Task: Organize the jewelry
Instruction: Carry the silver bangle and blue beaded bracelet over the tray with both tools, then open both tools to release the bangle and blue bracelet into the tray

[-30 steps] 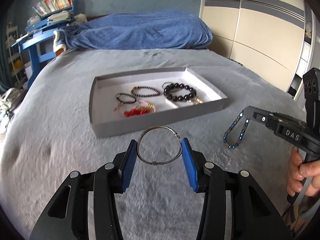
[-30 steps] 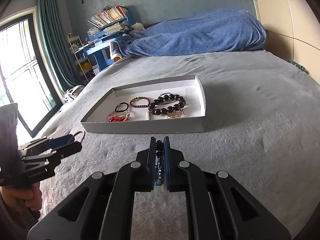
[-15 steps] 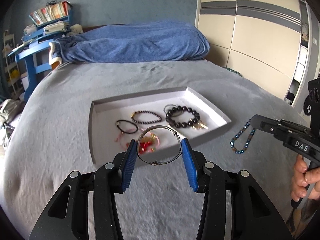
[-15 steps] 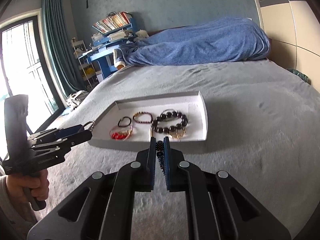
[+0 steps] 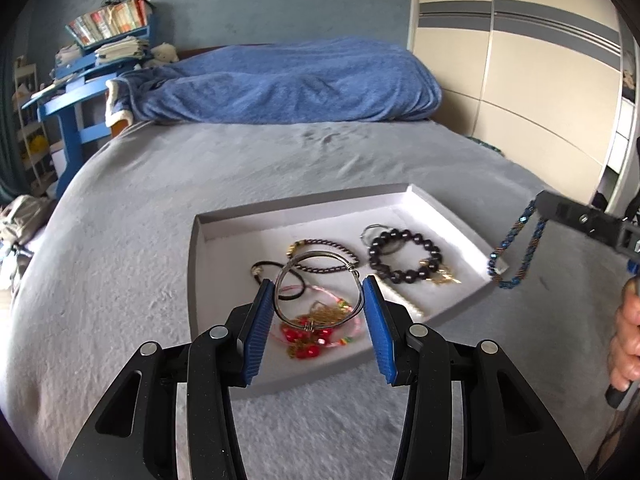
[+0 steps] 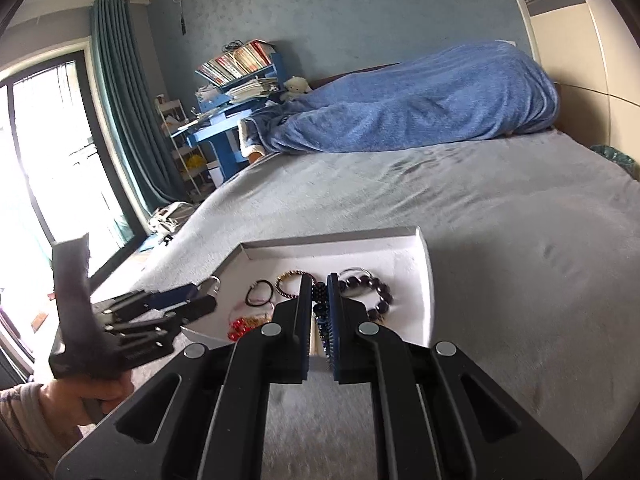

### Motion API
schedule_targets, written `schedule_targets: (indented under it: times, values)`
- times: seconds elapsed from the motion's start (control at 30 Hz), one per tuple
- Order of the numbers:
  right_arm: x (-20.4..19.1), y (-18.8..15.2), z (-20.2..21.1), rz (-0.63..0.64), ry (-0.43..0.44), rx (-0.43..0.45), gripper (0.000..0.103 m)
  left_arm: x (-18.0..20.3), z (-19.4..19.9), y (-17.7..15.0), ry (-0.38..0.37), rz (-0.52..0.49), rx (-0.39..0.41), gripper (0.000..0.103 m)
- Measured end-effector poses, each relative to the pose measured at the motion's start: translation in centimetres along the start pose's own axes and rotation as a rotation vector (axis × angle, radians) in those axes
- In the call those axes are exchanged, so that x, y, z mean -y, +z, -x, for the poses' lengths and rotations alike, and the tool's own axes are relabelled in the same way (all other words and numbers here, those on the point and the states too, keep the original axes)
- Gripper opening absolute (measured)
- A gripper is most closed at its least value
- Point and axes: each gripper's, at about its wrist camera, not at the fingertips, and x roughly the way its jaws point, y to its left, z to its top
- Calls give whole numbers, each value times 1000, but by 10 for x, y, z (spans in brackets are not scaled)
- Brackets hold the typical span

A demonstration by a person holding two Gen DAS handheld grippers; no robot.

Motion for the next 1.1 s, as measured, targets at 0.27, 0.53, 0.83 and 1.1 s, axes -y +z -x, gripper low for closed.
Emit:
schedule_targets:
  times: [0.27,0.53,0.83,1.1]
  values:
    - [1,8,-20,-8,16,-2,7,-14,-22,-2,29,22,-53,46]
    - [-7,1,-48,15,28,-49,7,-13,-40,-7,30,26,-104,46]
    - [8,-20,-80,24,-57,-151,7,-9,-51,-15,27,20,-141,47]
    - [22,-32,-90,18,-152,-195,7,-8,-49,-16,39,21,-122,50]
